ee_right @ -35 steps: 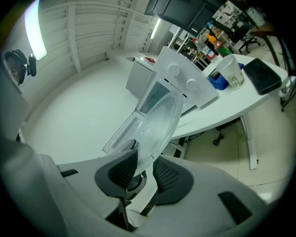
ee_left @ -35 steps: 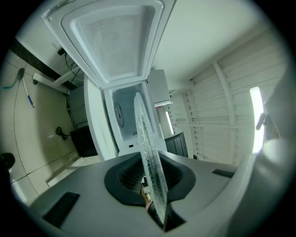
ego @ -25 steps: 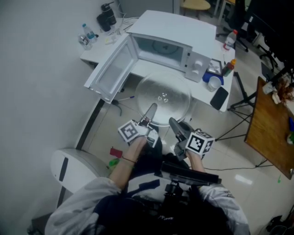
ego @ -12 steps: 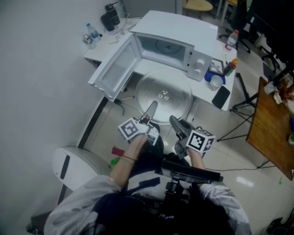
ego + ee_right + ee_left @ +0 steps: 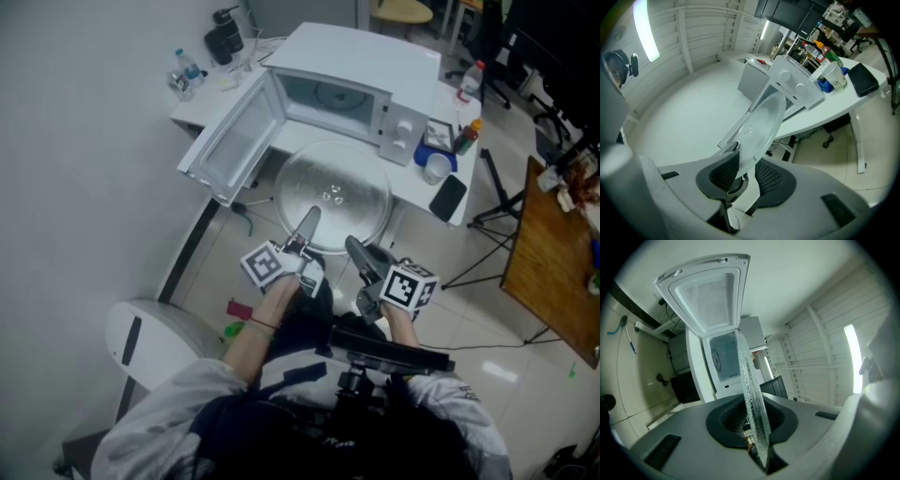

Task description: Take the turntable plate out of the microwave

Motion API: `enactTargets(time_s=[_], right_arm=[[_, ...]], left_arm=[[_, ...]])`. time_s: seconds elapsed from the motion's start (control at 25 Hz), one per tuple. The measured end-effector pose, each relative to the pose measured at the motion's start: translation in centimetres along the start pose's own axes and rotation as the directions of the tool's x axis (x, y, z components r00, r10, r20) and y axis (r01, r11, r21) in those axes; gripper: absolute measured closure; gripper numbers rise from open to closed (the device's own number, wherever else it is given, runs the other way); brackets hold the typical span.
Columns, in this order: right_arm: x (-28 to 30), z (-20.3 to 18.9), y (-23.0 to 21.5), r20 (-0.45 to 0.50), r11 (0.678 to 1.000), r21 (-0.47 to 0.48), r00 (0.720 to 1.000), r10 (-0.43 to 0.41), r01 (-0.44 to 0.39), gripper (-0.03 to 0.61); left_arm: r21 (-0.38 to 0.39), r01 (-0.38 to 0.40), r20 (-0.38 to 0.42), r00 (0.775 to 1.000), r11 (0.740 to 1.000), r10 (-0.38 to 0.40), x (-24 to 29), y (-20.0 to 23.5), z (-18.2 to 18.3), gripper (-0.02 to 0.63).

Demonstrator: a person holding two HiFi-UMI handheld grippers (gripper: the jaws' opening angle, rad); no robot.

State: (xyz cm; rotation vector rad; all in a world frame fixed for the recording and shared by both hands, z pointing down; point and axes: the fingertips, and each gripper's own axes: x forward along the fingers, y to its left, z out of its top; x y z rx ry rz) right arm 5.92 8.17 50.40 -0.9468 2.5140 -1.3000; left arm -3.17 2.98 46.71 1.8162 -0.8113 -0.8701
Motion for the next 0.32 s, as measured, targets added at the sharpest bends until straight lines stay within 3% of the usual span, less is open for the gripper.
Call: enactTargets(time_s=[0.32], right_arm=[[-0.66, -0.64, 0.00, -0.004, 1.000, 0.004, 1.000, 0.003, -0.003, 0.463]], left_arm=[[-0.007, -0.003, 0.004, 1.000, 1.000, 0.003, -0.59, 0.05, -0.71, 0.588]])
